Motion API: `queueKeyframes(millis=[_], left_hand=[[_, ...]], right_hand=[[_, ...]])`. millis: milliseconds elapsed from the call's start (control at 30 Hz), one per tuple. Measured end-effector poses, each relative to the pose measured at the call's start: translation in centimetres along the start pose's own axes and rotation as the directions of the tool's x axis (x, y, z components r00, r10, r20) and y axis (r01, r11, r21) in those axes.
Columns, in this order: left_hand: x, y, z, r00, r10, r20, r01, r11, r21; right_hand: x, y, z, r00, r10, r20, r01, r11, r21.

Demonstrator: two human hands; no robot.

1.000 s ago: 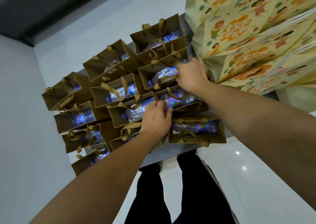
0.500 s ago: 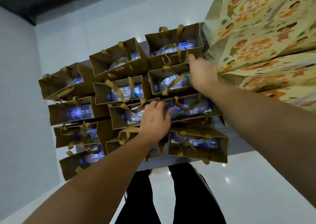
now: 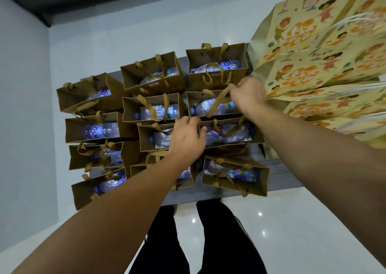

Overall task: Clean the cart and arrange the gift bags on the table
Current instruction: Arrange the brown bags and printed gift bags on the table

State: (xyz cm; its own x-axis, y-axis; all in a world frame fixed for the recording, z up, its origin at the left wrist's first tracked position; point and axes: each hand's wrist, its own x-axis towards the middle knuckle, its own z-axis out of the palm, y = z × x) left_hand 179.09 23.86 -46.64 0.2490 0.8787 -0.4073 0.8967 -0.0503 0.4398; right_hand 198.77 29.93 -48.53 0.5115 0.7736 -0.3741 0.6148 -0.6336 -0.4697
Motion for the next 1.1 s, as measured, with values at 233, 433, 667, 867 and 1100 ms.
queueKeyframes(millis=[233,433,667,867,1100], left_hand=[[-0.7,3.4,-3.8,0.995,0.084,-0.047,-0.085,0.996,-0.022],[-1.9,7.5,-9.4,0.979,0.175,-0.104,-0.176,0.984,-0.003],[-6.0,13.6,-18.0,0.863,0.434,-0.257,-0.471,0.876,-0.102],[-11.1,15.0,-26.4,0.844,0.375,-0.384,-0.483,0.842,-0.239],[-17.6,14.2,-33.1,0.785,0.367,-0.500,-0.580,0.721,-0.380]], right_hand=[[-3.5,-3.2,-4.9,0.991,-0.086,0.099,0.089,0.996,-0.021],[-7.4,-6.9,-12.6,0.981,-0.188,-0.036,0.189,0.982,0.013],[-15.4,-12.6,-22.1,0.929,-0.251,-0.272,0.290,0.951,0.112],[-23.1,-17.2,-27.5,0.862,-0.311,-0.400,0.366,0.928,0.067],[-30.2,-21.8,-28.5,0.805,-0.302,-0.510,0.412,0.904,0.115]])
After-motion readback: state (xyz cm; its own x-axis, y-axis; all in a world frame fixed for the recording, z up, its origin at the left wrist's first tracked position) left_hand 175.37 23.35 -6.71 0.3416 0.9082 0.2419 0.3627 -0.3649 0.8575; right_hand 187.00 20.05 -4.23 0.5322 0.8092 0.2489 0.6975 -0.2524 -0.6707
